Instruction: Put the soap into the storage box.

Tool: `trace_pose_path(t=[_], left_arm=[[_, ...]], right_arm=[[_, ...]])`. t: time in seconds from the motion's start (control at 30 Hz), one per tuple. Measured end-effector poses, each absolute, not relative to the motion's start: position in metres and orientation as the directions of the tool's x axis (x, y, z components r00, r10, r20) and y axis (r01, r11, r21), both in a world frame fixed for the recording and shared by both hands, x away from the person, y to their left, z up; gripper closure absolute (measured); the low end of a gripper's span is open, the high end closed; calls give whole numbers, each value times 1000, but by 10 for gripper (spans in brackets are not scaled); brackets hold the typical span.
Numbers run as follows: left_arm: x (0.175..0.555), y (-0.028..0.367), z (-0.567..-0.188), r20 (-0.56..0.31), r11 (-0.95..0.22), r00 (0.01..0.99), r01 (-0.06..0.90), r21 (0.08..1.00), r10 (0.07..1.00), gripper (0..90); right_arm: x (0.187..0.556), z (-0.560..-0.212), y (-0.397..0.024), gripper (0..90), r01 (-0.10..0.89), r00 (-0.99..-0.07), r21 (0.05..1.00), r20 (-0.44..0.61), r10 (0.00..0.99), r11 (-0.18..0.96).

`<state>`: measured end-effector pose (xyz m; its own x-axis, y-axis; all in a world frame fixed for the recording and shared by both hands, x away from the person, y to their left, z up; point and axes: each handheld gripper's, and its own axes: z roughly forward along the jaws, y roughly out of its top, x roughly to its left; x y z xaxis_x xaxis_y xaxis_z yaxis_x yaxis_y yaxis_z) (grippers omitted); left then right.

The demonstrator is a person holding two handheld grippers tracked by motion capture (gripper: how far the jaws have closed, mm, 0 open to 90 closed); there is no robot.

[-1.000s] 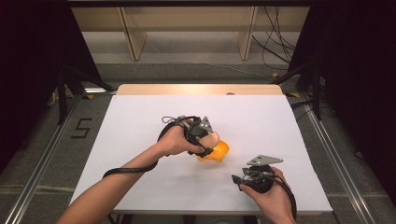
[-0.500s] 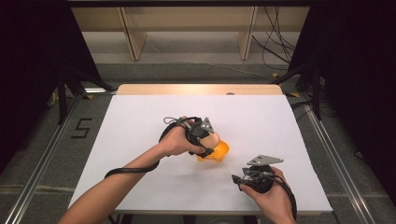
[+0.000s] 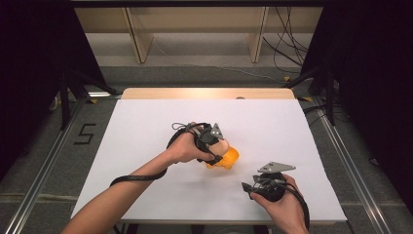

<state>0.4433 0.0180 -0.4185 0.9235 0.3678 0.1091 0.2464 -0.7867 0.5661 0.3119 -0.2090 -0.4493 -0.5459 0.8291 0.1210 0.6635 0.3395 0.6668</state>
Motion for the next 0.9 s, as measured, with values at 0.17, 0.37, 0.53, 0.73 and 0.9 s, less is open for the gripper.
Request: trace_pose_path(t=[0.17, 0.37, 0.53, 0.73, 0.9], left_arm=[[443, 18, -419, 116, -792, 923, 246, 559, 368, 318], [443, 16, -420, 114, -795, 923, 247, 554, 367, 313], [442, 18, -410, 108, -765, 916, 253, 592, 386, 304], [437, 27, -395, 100, -749, 914, 255, 612, 393, 308], [428, 44, -386, 88, -720, 904, 272, 638, 419, 308]], right_arm=[[311, -449, -208, 484, 676, -539, 659, 137, 831, 330], [313, -449, -208, 484, 661, -552, 670, 129, 824, 337], [313, -449, -208, 484, 663, -552, 668, 132, 824, 338], [312, -449, -207, 484, 669, -544, 665, 134, 828, 332], [312, -449, -207, 483, 674, -541, 661, 137, 830, 330]])
